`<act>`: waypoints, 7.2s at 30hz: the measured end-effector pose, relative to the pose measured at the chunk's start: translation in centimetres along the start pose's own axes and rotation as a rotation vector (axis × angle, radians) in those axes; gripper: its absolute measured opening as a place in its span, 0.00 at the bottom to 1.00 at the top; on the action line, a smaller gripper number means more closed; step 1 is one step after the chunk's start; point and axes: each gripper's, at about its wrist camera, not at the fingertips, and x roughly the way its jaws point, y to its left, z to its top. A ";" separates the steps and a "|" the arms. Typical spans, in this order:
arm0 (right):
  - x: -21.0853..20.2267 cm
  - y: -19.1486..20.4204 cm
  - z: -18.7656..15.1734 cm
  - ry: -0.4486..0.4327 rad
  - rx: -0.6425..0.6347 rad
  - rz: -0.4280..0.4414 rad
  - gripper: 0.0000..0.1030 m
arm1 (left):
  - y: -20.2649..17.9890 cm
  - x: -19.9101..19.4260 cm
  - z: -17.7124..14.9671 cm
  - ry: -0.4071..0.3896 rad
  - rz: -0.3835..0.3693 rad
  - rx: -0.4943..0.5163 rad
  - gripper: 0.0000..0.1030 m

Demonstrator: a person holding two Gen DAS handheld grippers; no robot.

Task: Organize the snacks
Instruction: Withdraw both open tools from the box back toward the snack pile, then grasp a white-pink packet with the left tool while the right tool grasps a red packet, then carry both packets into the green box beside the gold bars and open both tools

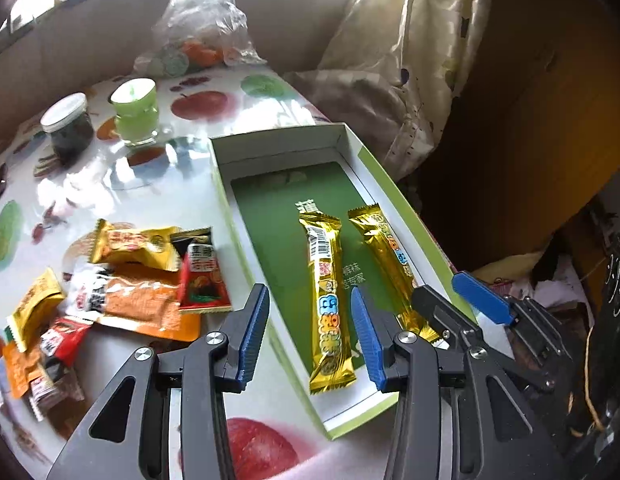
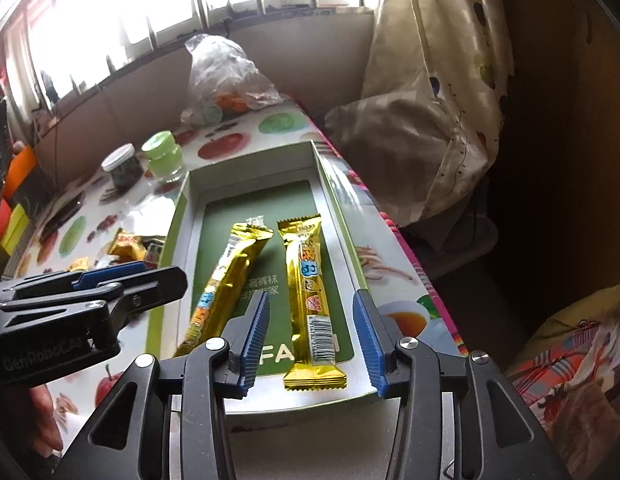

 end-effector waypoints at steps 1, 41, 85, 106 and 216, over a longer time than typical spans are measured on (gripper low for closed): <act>-0.1 0.2 0.0 -0.002 -0.002 0.000 0.43 | 0.1 -0.5 -0.2 -0.008 0.008 0.002 0.43; 2.2 16.1 -1.6 0.064 -0.235 0.307 0.49 | 18.2 -9.5 -8.2 -0.118 0.374 -0.280 0.44; 9.1 21.7 -0.2 0.239 -0.042 0.405 0.42 | 26.9 -9.2 -11.3 -0.085 0.379 -0.505 0.44; 7.2 20.1 -1.1 0.211 -0.031 0.411 0.23 | 26.4 -9.9 -11.8 -0.104 0.369 -0.507 0.20; 0.8 0.0 -2.1 0.019 -0.017 0.022 0.39 | -0.9 1.1 -1.1 0.015 0.026 0.045 0.21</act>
